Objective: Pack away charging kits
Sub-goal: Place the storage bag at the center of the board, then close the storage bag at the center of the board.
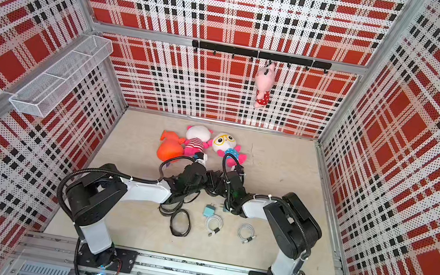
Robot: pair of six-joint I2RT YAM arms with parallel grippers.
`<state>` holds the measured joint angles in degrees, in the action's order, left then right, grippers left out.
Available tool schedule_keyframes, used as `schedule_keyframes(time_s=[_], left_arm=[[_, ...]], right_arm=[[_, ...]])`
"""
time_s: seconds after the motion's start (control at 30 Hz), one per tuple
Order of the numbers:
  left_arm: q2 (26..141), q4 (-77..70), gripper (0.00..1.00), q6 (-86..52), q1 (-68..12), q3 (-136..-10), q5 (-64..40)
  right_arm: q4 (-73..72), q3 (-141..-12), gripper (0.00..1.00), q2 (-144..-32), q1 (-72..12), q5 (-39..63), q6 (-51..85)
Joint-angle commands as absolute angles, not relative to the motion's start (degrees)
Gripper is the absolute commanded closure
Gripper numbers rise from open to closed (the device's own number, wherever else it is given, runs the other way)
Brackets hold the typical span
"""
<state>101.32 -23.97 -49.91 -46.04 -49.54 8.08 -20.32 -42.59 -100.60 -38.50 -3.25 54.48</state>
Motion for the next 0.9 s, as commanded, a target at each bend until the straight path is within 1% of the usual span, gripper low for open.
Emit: schedule_keyframes(time_s=[0.0, 0.2, 0.33, 0.47, 0.6, 0.67, 0.87], left_arm=[[101.5, -23.6, 0.75, -50.0, -46.2, -49.3, 7.5], [99.0, -21.6, 0.56, -49.7, -45.6, -49.6, 9.4], [97.5, -21.5, 0.51, -49.7, -45.3, -48.9, 10.0], [95.8, -21.5, 0.48, -49.7, -44.3, -47.2, 10.3], [93.3, -22.5, 0.4, -50.0, -43.2, -43.7, 11.6], [92.9, -23.3, 0.39, -50.2, -42.5, -42.4, 11.7], [97.2, -26.9, 0.39, -50.8, -40.3, -41.3, 7.7]], right_arm=[[-20.5, -44.3, 0.44, -97.7, -38.7, -3.9, 54.2], [-15.8, -44.4, 0.46, -95.1, -37.9, -6.1, 53.5], [-13.2, -44.2, 0.52, -93.2, -37.3, -7.3, 52.8], [-11.7, -43.0, 0.6, -91.8, -35.9, -8.1, 52.8], [-11.6, -41.7, 0.7, -91.8, -34.7, -7.8, 52.5], [-11.3, -41.8, 0.74, -92.4, -34.7, -8.3, 52.3], [-11.2, -42.8, 0.79, -96.4, -34.6, -7.2, 52.4]])
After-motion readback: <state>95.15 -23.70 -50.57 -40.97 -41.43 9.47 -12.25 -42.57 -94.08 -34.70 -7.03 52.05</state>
